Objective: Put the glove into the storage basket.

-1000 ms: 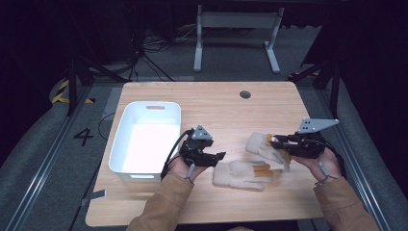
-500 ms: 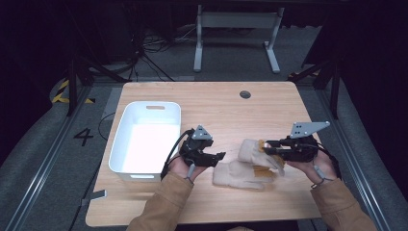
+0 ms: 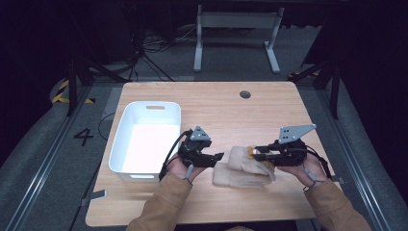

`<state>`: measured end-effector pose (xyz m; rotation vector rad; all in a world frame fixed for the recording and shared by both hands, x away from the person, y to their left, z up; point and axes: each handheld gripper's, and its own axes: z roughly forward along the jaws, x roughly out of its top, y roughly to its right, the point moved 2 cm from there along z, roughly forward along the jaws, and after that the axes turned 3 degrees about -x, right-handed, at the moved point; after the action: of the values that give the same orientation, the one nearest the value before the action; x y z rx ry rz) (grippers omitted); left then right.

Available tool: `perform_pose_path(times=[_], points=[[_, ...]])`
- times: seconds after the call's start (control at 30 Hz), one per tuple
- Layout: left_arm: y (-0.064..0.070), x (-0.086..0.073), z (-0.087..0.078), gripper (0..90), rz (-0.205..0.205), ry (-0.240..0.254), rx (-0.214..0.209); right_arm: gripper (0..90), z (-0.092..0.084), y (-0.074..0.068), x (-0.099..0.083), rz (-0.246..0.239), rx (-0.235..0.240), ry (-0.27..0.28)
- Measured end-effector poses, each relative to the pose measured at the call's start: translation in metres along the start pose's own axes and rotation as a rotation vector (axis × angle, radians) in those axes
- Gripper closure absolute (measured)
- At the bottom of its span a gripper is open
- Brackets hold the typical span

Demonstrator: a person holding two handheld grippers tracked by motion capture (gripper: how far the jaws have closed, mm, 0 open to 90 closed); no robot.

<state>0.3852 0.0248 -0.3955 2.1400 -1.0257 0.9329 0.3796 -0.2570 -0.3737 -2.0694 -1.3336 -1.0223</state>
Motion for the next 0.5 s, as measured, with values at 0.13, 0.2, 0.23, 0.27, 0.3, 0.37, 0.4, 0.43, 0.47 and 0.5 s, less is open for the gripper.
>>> perform_pose_path(times=[0.13,0.2,0.23,0.27,0.3,0.37,0.4,0.43,0.47,0.5], points=[[0.000,-0.002,-0.001,37.2,-0.005,-0.003,0.005,70.7,0.008,-0.004,0.002,-0.009,0.027,-0.008],[-0.001,-0.002,-0.002,37.2,-0.006,-0.002,0.007,70.7,0.011,-0.006,0.002,-0.016,0.037,-0.010],[-0.001,-0.002,-0.002,37.2,-0.009,-0.002,0.007,70.7,0.012,-0.007,0.003,-0.017,0.040,-0.011],[-0.001,-0.003,-0.002,37.2,-0.009,-0.003,0.007,70.7,0.014,-0.008,0.003,-0.023,0.044,-0.012],[-0.001,-0.003,-0.002,37.2,-0.011,-0.002,0.005,70.7,0.015,-0.009,0.003,-0.027,0.046,-0.010],[-0.001,-0.003,-0.001,37.2,-0.009,-0.004,0.003,70.7,0.018,-0.012,0.003,-0.033,0.062,-0.013],[-0.001,-0.003,-0.001,37.2,-0.004,-0.008,0.002,70.7,0.020,-0.013,0.003,-0.040,0.066,-0.016],[-0.001,-0.003,-0.001,37.1,-0.004,-0.006,0.002,70.7,0.021,-0.014,0.003,-0.041,0.068,-0.014],[0.000,-0.003,-0.001,37.1,-0.006,-0.006,0.002,70.7,0.022,-0.015,0.003,-0.042,0.076,-0.016],[0.000,-0.003,-0.001,37.2,-0.008,-0.006,0.002,70.6,0.023,-0.016,0.003,-0.044,0.081,-0.016]])
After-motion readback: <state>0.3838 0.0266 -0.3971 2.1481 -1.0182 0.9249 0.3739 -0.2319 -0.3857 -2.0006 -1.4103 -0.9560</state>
